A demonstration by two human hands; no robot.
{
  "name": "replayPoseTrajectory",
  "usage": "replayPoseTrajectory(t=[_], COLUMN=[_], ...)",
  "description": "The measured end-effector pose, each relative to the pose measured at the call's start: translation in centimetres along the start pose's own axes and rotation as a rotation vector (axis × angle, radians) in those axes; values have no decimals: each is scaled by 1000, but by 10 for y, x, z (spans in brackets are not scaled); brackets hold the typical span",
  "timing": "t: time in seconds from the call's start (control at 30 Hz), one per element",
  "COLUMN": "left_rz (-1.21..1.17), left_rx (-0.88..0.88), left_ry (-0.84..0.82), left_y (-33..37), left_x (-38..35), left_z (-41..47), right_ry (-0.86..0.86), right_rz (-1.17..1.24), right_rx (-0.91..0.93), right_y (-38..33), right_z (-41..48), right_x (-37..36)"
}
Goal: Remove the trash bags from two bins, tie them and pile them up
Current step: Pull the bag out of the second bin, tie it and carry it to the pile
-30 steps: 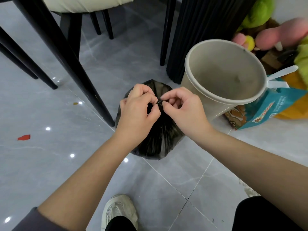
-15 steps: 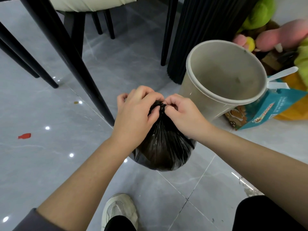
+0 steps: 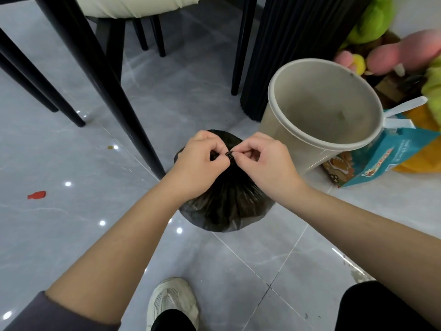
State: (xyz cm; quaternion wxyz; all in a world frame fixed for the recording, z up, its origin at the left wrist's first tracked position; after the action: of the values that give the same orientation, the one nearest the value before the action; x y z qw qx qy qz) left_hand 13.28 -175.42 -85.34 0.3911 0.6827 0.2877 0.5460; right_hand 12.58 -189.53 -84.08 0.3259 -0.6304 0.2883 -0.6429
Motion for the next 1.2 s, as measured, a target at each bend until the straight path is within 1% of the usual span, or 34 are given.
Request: replayPoseTrajectory(t=[0.2,0.27,0.3,0.37,0.4,0.5,0.6,0.73,0.9,1.0,1.07,1.2], left_rz=[-386,-477,-498,-453,-418,-396,-411,-310,-123,68,138,163], left_rx=[245,321,348,369,370,387,360,254,132,59,45,69], left_ry=[-92,-61,-8,98,120,123,98,50,11,-32,-48,-127], left_y=[-4,-9,-12,-15,-14,-14,-14,-7,-3,1,3,2], left_x=[-12,-14,-14,-18,-23,-34,-31,-30,-25,-29,-29,-32], left_z=[-2,-3,-3,-3,-2,1,5,5,10,15,17,23], right_ry=[58,51,49,61,70,66,48,46,36,40,38,23], right_rz=[1,-1,4,16,25,91,133,99,65,59,55,15], right_rx=[45,52,57,59,41,-36,-54,-27,-8,-5,-1,21], right_y=[-1,0,0,3,6,17,22,26,31,33,34,38], right_z=[-3,-3,-3,-4,-5,-4,0,-1,0,1,2,2], right_x=[1,0,-1,-5,-7,-10,-7,-5,-3,0,1,0])
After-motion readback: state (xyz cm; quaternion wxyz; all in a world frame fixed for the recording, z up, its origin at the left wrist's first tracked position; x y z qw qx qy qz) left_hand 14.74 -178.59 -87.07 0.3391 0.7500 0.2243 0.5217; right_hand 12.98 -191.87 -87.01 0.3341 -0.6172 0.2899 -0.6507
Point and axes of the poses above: each hand's wrist, its own z-axis towards the middle knuckle, its own x-axis out of the back of the hand, y = z × x, the point moved 5 cm from there along z, towards the middle knuckle, and after that the axes turned 1 degree about -x, right-handed, at the moved point
